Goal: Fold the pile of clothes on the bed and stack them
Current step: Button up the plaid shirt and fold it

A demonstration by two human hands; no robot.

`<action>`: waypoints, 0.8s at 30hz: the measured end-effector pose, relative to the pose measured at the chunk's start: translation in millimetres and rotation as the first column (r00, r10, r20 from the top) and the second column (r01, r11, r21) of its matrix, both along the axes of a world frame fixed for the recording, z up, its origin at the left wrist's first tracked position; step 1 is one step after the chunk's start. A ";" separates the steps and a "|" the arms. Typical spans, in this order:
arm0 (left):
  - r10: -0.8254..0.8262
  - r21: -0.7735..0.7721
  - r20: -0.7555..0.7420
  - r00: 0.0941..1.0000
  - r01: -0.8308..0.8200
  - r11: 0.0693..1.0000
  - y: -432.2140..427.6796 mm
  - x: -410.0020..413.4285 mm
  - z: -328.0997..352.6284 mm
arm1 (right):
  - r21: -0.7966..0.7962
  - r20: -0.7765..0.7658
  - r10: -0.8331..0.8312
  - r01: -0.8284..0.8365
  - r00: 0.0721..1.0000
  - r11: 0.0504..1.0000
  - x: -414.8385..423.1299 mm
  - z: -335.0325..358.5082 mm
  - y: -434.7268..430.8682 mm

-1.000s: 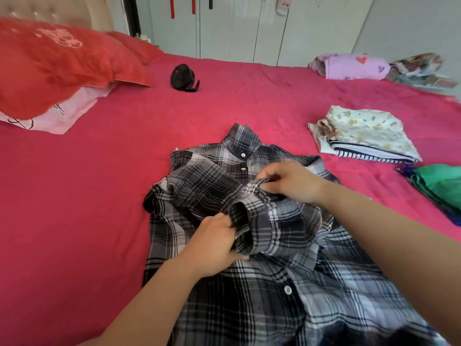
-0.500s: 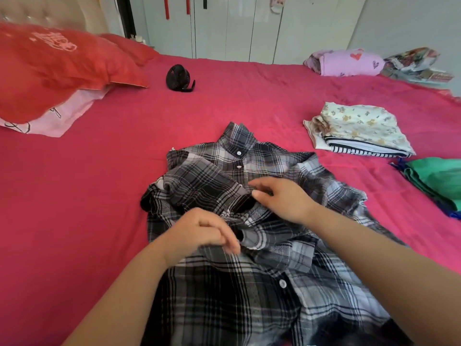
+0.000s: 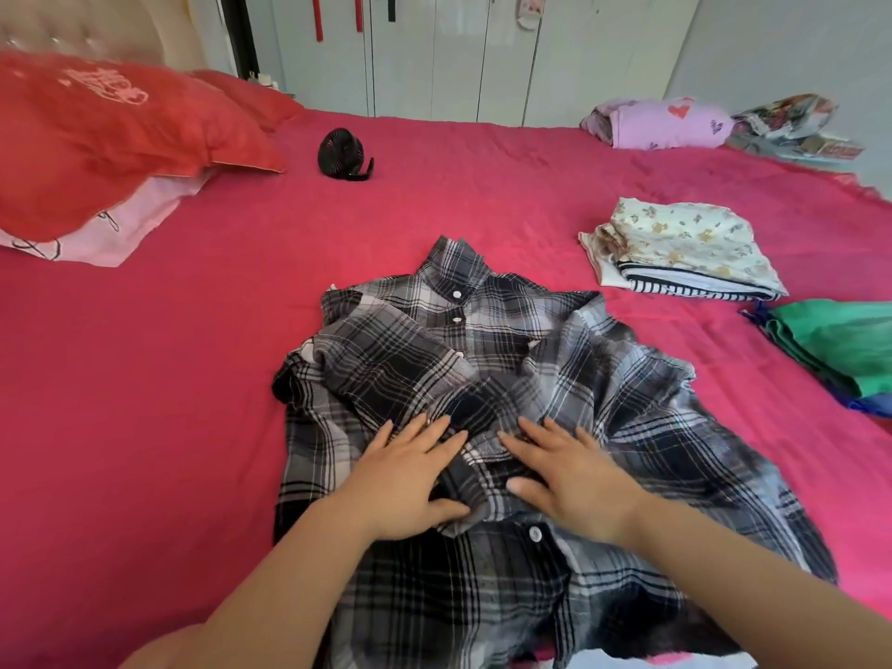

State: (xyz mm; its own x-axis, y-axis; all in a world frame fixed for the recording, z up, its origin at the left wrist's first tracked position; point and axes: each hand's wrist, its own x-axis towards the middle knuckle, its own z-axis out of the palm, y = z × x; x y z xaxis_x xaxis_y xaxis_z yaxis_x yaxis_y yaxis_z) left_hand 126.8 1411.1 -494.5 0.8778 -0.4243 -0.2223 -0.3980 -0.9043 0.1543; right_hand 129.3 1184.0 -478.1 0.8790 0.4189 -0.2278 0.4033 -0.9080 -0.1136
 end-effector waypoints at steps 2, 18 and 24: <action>0.028 -0.120 0.057 0.998 -0.021 0.993 -2.0 2.8 4.4 | 0.056 -0.003 -0.017 0.017 1.000 0.998 -4.6 -1.7 -5.9; 0.049 -0.124 0.133 0.990 -0.032 0.992 -16.0 33.0 24.2 | 0.152 0.138 -0.051 0.030 0.989 0.988 32.6 35.8 -7.8; 0.156 0.024 0.093 0.983 -0.159 0.987 -25.5 80.9 9.3 | 0.080 0.146 -0.136 0.125 0.980 0.989 85.2 14.7 -7.8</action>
State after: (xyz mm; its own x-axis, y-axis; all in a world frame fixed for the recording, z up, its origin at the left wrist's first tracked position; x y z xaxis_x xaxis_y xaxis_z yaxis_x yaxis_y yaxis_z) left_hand 207.7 1385.6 -485.3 0.9501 -0.2733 -0.1501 -0.2614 -0.9606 0.0947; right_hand 214.5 1176.2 -463.4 0.9491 0.3086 -0.0631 0.2991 -0.9459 -0.1260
